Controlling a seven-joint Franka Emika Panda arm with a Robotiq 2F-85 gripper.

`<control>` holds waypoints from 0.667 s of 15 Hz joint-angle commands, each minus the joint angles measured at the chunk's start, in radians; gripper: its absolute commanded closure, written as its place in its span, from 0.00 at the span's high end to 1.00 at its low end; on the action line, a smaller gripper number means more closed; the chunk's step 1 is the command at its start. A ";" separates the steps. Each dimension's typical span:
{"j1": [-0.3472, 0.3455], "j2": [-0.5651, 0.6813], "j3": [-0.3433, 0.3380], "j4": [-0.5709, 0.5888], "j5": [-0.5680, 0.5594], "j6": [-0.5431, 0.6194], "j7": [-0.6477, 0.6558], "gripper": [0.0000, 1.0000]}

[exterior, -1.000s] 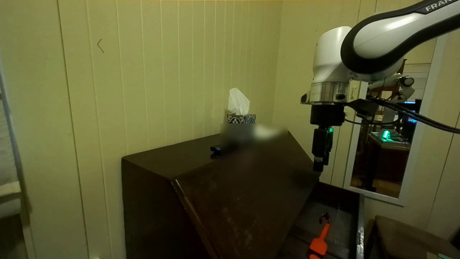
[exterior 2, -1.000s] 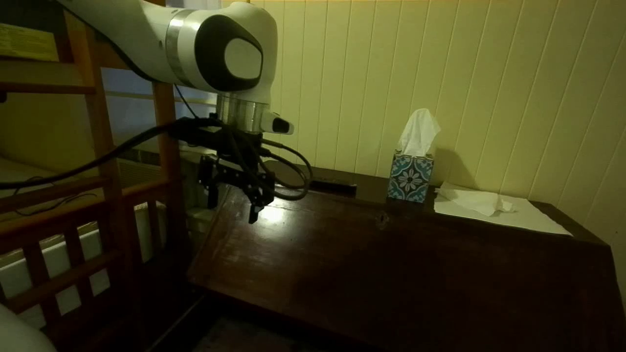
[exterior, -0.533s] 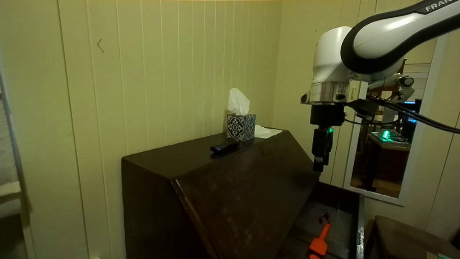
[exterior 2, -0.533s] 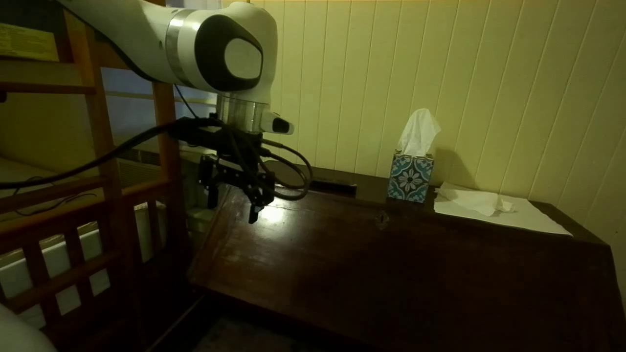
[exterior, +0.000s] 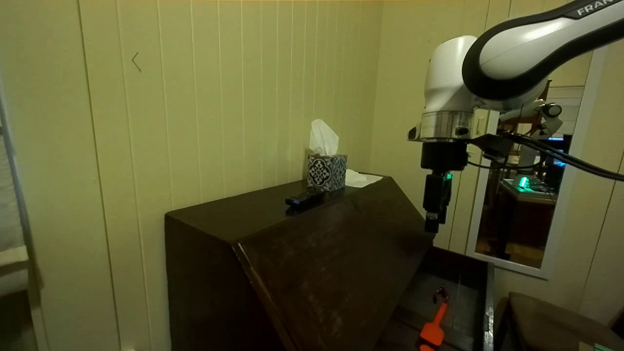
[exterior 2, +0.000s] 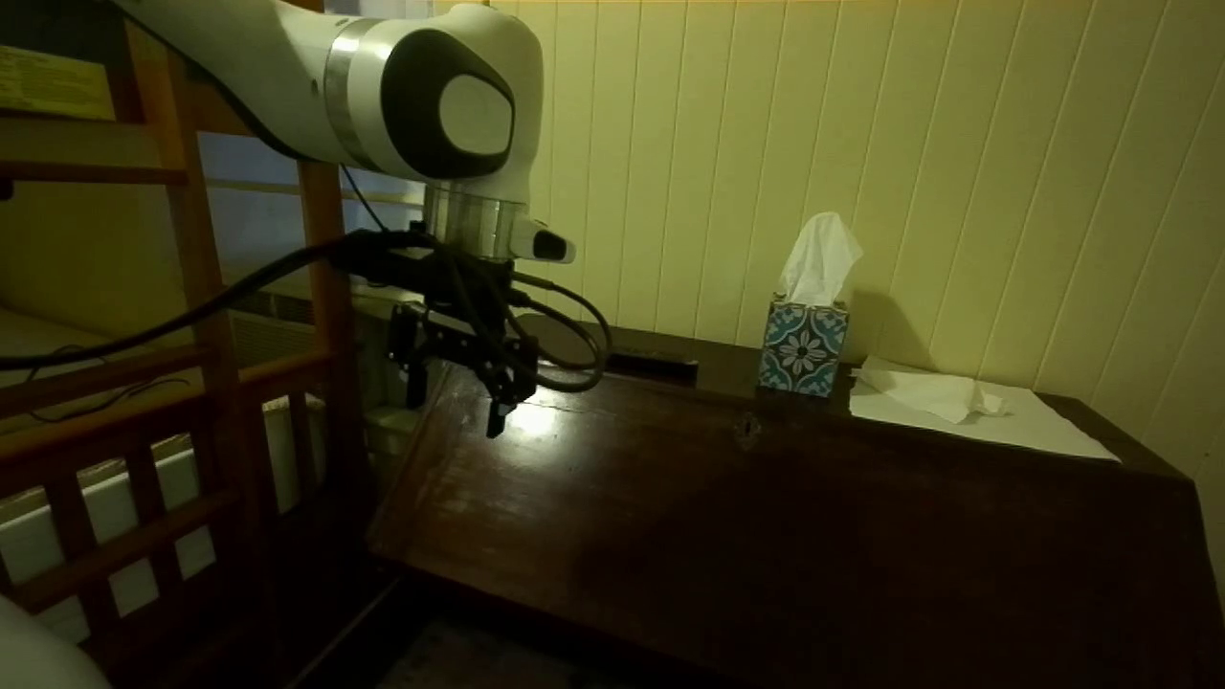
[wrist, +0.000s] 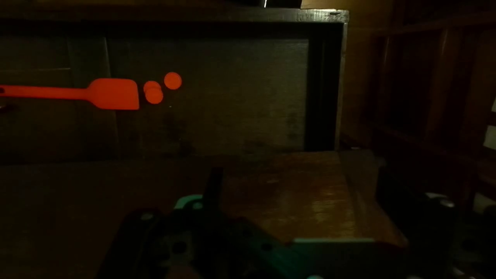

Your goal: Put the orange block on the top of the shelf

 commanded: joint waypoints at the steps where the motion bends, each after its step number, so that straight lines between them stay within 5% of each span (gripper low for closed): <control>1: -0.009 0.000 0.008 0.002 0.004 -0.002 -0.004 1.00; 10: -0.049 0.095 0.018 0.048 -0.010 0.106 0.094 1.00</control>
